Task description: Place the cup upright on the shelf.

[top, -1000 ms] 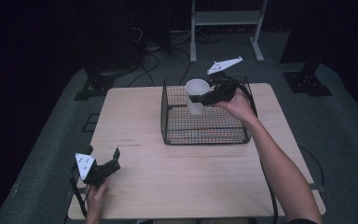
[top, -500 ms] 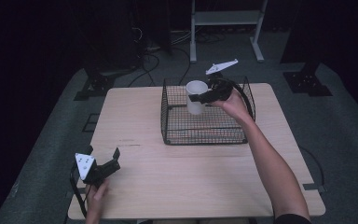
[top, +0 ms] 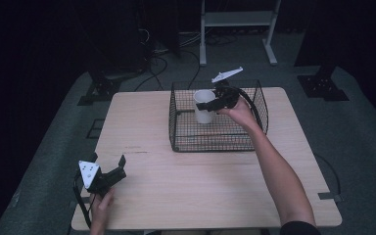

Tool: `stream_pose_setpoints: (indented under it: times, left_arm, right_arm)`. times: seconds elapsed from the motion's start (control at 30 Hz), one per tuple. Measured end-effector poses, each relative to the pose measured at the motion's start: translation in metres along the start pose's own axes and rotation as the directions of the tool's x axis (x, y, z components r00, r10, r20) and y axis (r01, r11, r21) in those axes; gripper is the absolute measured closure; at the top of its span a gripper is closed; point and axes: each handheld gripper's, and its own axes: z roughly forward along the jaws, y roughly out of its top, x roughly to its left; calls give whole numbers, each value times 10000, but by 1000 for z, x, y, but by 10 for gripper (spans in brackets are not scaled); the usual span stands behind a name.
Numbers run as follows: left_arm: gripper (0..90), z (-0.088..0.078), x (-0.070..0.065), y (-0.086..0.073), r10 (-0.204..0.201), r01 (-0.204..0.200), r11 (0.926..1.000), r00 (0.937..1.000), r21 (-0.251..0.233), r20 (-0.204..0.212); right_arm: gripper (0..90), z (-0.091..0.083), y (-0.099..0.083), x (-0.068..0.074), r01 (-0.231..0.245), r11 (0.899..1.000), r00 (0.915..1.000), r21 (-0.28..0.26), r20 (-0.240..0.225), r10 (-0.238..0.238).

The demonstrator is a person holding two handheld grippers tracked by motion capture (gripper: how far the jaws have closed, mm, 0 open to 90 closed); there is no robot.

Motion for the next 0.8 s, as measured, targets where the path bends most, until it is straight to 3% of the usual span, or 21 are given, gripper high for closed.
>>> stream_pose_setpoints:
  times: [0.2, 0.8]
  left_arm:
    - [0, 0, 0, 0, 3, -3, 10000, 10000, -20, 17]
    - [0, 0, 1, 0, -42, 42, 10000, 10000, -37, 54]
  right_arm:
    - [195, 12, -7, -9, -350, 9992, 9994, 179, -72, 351]
    - [194, 32, -24, -24, -684, 9930, 9976, 964, 156, 672]
